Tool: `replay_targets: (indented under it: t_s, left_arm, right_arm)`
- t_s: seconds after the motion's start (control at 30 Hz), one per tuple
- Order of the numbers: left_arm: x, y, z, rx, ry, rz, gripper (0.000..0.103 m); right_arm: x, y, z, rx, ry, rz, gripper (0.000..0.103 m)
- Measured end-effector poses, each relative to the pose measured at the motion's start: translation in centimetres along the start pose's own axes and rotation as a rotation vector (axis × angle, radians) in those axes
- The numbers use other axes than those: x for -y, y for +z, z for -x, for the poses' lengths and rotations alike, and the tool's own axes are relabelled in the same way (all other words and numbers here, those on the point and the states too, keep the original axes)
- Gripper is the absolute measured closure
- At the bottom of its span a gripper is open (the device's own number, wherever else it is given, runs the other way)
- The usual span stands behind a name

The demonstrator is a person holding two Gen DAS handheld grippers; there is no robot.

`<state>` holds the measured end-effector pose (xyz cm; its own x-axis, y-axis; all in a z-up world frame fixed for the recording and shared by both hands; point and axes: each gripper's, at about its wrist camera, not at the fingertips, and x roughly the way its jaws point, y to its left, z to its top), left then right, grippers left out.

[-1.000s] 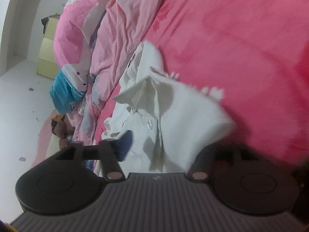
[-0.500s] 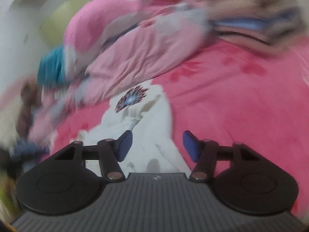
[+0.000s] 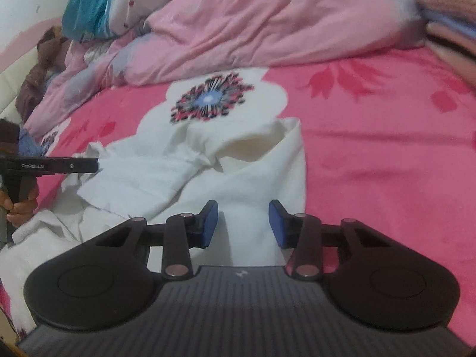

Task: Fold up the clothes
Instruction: 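Open both grippers and raise them away from the folded shirt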

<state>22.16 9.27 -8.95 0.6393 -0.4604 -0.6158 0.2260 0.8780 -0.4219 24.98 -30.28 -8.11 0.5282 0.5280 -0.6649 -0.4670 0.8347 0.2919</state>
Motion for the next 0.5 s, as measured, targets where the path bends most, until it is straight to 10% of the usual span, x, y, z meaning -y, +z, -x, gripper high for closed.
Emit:
replay_targets:
  t_s: [0.23,0.5]
  left_arm:
    - [-1.8,-0.5,5.2,0.105,0.017,0.051,0.041]
    - [-4.3,-2.0,8.5,0.176,0.054,0.111,0.041]
  right_arm:
    - [-8.2,-1.7,6.3,0.107,0.097,0.213,0.062]
    - [-23.1,-5.8,4.0,0.102,0.264,0.727,0.054]
